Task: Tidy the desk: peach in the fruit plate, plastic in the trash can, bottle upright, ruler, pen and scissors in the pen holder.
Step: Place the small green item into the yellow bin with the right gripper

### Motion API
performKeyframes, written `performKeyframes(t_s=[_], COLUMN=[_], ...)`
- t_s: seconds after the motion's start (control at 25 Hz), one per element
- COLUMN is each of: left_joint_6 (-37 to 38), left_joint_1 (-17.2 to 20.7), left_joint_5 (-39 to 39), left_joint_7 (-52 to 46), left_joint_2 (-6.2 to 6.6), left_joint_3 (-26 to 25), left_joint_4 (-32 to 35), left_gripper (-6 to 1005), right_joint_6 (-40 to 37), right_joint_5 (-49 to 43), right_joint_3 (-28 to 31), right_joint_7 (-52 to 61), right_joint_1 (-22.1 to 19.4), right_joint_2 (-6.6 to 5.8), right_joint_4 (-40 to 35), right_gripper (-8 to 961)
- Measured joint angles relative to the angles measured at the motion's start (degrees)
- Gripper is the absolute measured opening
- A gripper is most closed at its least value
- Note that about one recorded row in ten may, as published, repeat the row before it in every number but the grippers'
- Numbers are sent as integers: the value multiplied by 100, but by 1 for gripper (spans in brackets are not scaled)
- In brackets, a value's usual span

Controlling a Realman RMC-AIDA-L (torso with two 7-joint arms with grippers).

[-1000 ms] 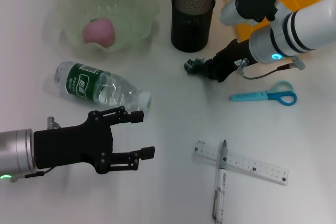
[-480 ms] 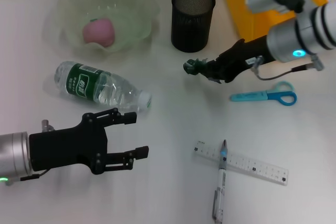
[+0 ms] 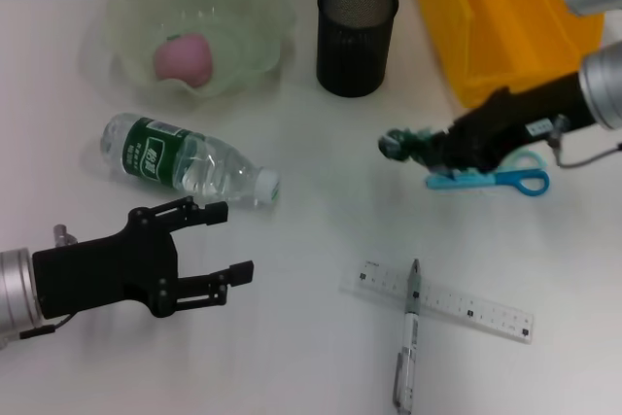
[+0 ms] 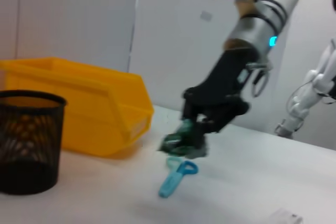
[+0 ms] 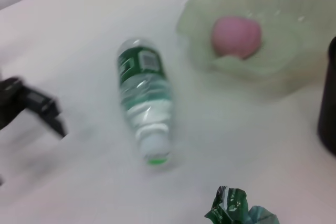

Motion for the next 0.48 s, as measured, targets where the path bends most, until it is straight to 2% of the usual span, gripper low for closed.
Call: performKeyframes(t_s=[0.2,0.28,0.32,0.36,0.48], left_joint_6=[-120,-120,-120,-120,-116], left_joint_1=[84,99,102,102,109], left_joint_5=[-30,-36,-37,-37,-38], left_joint_7=[74,87,88,88,90], left_joint_2=[5,8,9,9,15], left_joint_3=[-54,-59,-59,-59,-59], left_joint_4=[7,10,11,11,20], left_gripper=[813,813,813,813,813], right_joint_6=[-201,-313,-475,-475,-657], right_joint_5=[42,110,278,278,678], right_joint_3=[249,493,824,824,1323], right_joint_7=[-209,-330,-496,-496,-779], right_joint_1=[-212,-280,-372,-372,-551], right_joint_2=[-23,-5,6,6,-18], right_joint_4=[-54,-95,-134,-134,-152], right_gripper=[125,125,125,125,124])
